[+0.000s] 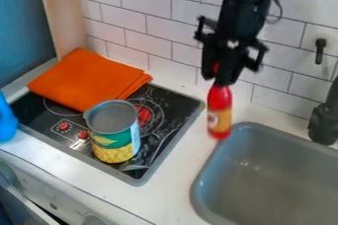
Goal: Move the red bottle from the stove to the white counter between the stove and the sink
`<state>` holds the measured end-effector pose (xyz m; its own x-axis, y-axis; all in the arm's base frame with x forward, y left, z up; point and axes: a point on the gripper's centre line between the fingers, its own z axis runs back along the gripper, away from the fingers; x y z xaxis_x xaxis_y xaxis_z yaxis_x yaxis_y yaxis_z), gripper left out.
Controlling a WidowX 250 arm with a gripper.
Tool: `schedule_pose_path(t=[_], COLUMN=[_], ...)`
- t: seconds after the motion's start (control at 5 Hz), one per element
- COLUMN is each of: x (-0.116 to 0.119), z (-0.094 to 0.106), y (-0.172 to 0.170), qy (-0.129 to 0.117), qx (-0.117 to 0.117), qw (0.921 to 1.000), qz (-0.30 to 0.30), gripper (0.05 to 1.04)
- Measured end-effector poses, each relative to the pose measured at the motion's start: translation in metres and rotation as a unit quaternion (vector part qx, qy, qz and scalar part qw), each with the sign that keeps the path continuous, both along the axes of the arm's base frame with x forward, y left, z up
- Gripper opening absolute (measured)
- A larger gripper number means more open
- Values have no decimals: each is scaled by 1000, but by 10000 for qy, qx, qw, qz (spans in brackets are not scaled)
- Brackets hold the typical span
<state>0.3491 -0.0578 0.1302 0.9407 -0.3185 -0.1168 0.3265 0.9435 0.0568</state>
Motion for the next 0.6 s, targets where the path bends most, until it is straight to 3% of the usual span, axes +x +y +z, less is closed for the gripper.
schedule_pose_path(t=[0.4,0.6], x=[6,7], z=[-16,-18], y=[14,15], qy=[84,84], qx=[541,573], qw=[9985,9983], qz=[98,98], gripper=[335,335])
